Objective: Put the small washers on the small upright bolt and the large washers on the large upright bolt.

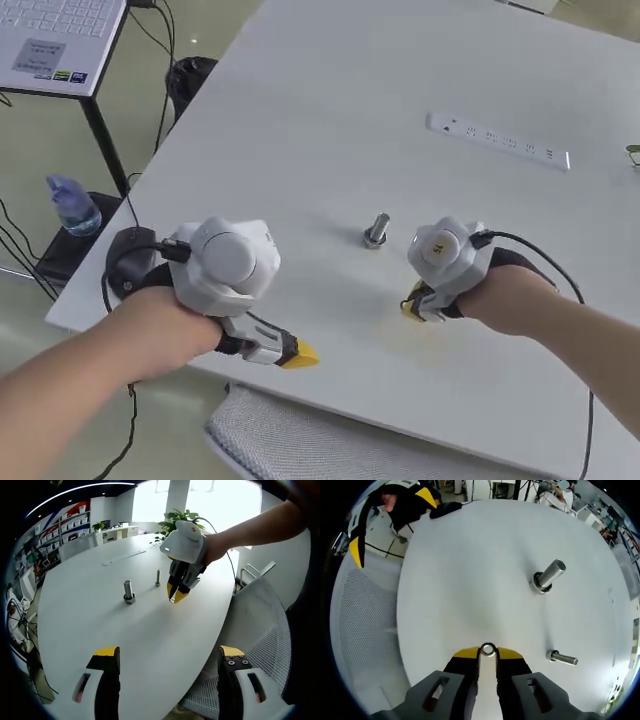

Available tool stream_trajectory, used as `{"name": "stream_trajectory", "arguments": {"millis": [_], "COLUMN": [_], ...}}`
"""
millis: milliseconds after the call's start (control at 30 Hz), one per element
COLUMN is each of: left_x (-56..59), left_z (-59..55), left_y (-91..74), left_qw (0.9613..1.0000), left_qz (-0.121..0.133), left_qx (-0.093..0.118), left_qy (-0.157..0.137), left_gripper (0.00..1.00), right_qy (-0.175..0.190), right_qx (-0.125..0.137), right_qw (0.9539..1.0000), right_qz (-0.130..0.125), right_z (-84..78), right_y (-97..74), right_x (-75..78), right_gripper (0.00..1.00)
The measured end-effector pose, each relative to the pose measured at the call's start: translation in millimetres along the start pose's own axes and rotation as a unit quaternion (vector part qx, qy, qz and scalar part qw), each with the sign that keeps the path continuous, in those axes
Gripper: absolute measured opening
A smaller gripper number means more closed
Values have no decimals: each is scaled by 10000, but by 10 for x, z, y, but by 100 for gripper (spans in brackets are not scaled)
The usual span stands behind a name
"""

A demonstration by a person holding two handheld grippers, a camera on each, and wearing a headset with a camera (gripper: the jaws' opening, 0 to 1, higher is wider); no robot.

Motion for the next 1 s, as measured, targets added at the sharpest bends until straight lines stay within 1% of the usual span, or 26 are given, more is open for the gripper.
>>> {"name": "stream_trajectory", "arguments": {"millis": [133, 300, 333, 400, 533, 700, 767, 867, 1000], "left_x": [9, 44, 47, 58, 58, 14, 10, 5, 5], "left_z": [41, 127, 132, 166, 231, 242, 238, 233, 224], "left_y": [66, 133, 139, 168, 190, 176, 173, 170, 167], "left_qw": [10000, 10000, 10000, 9999, 9999, 10000, 10000, 10000, 10000], "left_qz": [-34, -81, -87, -100, -107, -23, -12, 6, 20], "left_qx": [-23, -2, 6, 25, 81, 86, 71, 33, 49], "left_qy": [14, 49, 47, 41, 16, -35, -35, -19, -50], "left_gripper": [80, 80, 80, 80, 80, 80, 80, 80, 80], "right_qy": [155, 312, 326, 428, 497, 607, 580, 632, 630], "right_qx": [-56, -95, -95, -114, -110, -71, -63, -29, -1], "right_qw": [9999, 9994, 9994, 9990, 9986, 9980, 9981, 9977, 9976], "right_qz": [-46, -101, -102, -83, -116, -153, -197, -242, -298], "right_z": [-185, -388, -401, -481, -558, -566, -552, -531, -509], "right_y": [-62, -142, -148, -168, -182, -222, -240, -264, -298], "right_x": [82, 169, 177, 214, 288, 432, 495, 601, 719], "right_gripper": [12, 12, 12, 12, 12, 12, 12, 12, 12]}}
Point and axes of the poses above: the centre of the closed fingertips' face, and the gripper's own axes: y roughly forward along the fingers, x roughly to its right, z roughly out of its top, the point moved 8 cm from there along -y, roughly backward along the fingers, and after that the axes turned 14 degrees about -z, right-handed, at the moved point
